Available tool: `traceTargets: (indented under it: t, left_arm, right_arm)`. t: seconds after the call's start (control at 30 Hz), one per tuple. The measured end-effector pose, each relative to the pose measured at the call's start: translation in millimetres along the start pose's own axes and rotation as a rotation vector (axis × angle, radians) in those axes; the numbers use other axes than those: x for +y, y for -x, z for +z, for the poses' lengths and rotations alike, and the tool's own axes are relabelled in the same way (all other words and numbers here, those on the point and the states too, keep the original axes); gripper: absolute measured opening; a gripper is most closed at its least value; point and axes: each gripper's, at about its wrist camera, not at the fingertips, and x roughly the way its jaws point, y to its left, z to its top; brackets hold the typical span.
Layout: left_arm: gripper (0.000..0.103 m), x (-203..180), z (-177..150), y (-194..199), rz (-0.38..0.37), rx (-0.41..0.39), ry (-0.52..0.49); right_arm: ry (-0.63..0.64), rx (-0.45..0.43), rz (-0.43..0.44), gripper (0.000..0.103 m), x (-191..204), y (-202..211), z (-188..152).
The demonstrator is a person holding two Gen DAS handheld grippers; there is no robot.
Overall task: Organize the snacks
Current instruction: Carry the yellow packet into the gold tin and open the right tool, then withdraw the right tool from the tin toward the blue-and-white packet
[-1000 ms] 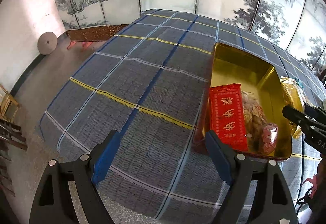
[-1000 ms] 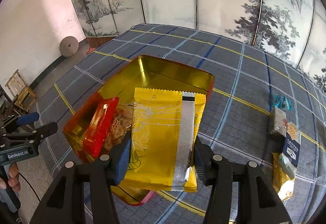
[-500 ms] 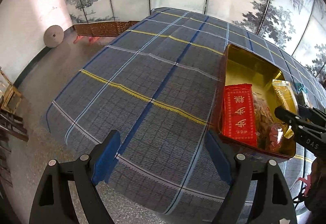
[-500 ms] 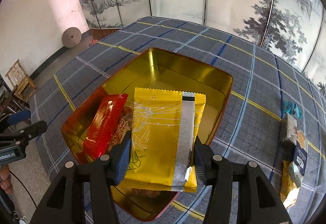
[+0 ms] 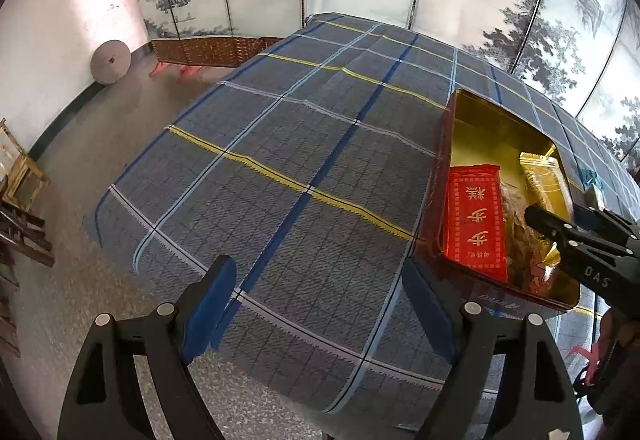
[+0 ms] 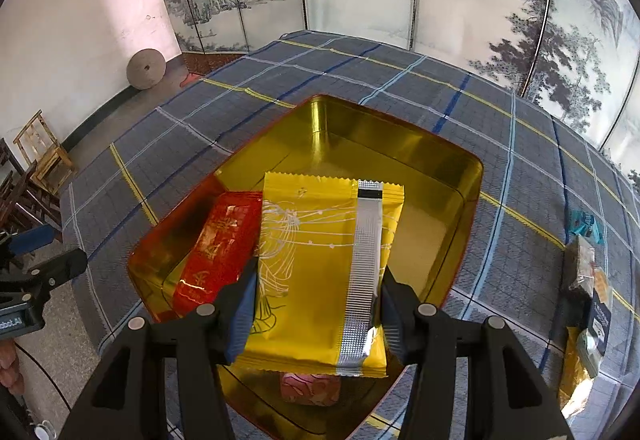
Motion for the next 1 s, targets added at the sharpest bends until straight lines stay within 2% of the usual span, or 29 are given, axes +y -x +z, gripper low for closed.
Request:
traceTargets:
  t: [0.33,0.8,1.0]
  left_arm:
    - [0.082,2.1,-0.9,-0.9,0.0,0.009,0.006]
    - [0.082,-4.0,-1.9,-1.7,-0.01,0.016,-0.003]
    - [0.082,-10.4,-3.5,-2.0,-0.011,0.017,-0.012]
  right_arm:
    - [0.002,0.033,0.006,0.055,2.6,-11.4,-1.9]
    - [0.004,0.037,-0.003,0.056,3.7,-12.5,-2.2]
    - [-0.007,0.024,-0.009,0.062,0.9,-9.6,-3.3]
